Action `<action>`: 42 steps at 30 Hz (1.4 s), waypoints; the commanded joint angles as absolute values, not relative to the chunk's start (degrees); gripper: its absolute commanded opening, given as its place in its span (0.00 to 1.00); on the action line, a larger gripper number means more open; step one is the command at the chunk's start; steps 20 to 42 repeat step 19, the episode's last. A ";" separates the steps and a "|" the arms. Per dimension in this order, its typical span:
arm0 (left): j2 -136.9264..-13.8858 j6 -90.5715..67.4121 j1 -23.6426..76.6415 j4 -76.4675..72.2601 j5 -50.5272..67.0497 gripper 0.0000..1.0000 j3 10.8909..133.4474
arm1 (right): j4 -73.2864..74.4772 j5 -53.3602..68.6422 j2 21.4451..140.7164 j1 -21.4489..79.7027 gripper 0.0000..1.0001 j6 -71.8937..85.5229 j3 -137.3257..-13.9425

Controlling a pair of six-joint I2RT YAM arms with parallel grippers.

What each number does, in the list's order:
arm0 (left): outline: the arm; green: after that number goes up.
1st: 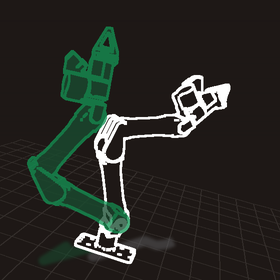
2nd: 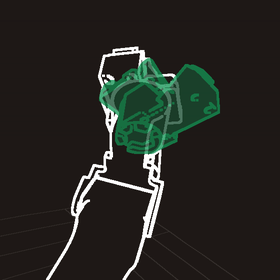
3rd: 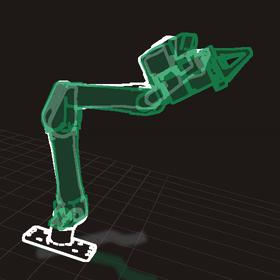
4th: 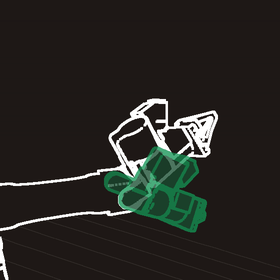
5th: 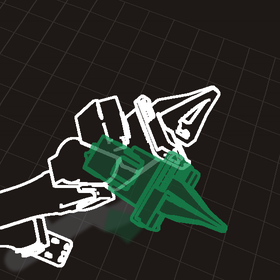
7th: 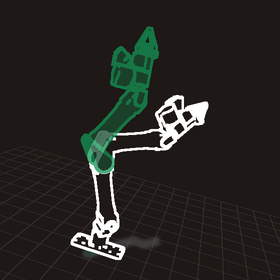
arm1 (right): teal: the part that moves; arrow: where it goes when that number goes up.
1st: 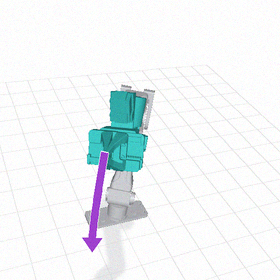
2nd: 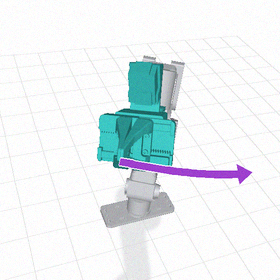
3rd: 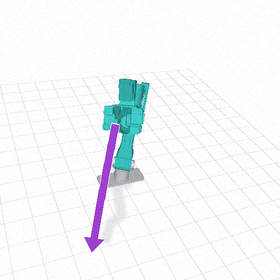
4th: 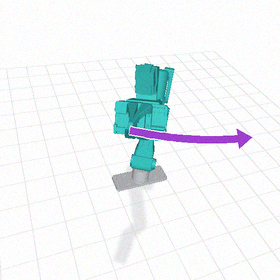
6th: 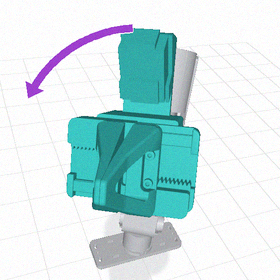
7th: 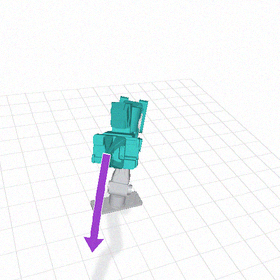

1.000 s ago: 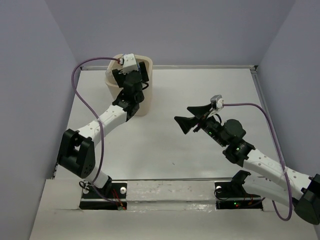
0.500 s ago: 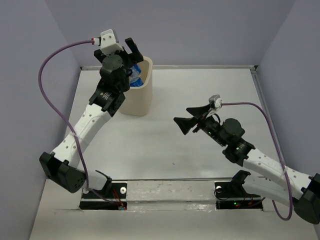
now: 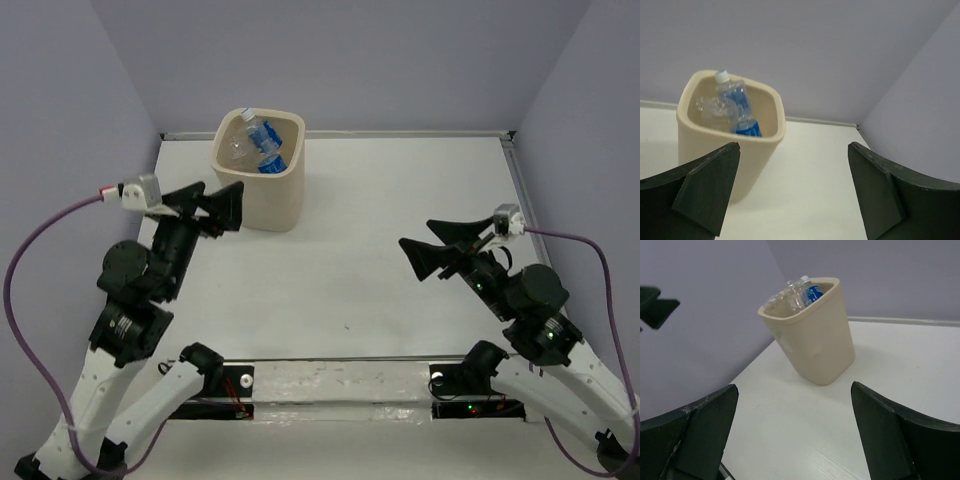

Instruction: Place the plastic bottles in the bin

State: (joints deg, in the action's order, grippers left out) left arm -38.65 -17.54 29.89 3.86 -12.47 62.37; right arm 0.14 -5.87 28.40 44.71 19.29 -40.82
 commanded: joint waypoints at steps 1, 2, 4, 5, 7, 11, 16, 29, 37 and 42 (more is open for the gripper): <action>-23.67 -20.12 29.71 11.50 -6.33 0.99 49.68 | 15.98 -11.25 19.97 44.91 1.00 19.78 -41.15; -21.12 -20.47 29.79 13.69 -5.72 0.99 46.53 | 16.43 -11.16 16.04 44.91 1.00 20.04 -40.00; -14.54 -21.18 29.79 16.51 -5.89 0.99 44.39 | 16.44 -11.42 12.23 44.91 1.00 20.83 -37.28; -12.76 -22.66 29.79 17.74 -7.19 0.99 43.51 | 16.35 -11.95 10.74 44.91 1.00 21.18 -34.57; -7.57 -26.54 29.71 17.94 -6.52 0.99 40.79 | 15.47 -12.13 7.74 44.91 1.00 22.76 -32.62; -5.89 -26.55 29.71 15.73 -4.22 0.99 39.72 | 12.75 -13.80 8.69 44.91 1.00 25.14 -31.20; -9.66 -23.82 29.71 16.00 -4.75 0.99 43.15 | 9.85 -13.18 14.32 44.91 1.00 23.82 -34.45; -10.81 -23.64 29.79 15.82 -5.27 0.99 43.07 | 7.22 -12.39 17.66 44.91 1.00 22.33 -36.81; -10.81 -23.64 29.79 15.82 -5.27 0.99 43.07 | 7.22 -12.39 17.66 44.91 1.00 22.33 -36.81; -10.81 -23.64 29.79 15.82 -5.27 0.99 43.07 | 7.22 -12.39 17.66 44.91 1.00 22.33 -36.81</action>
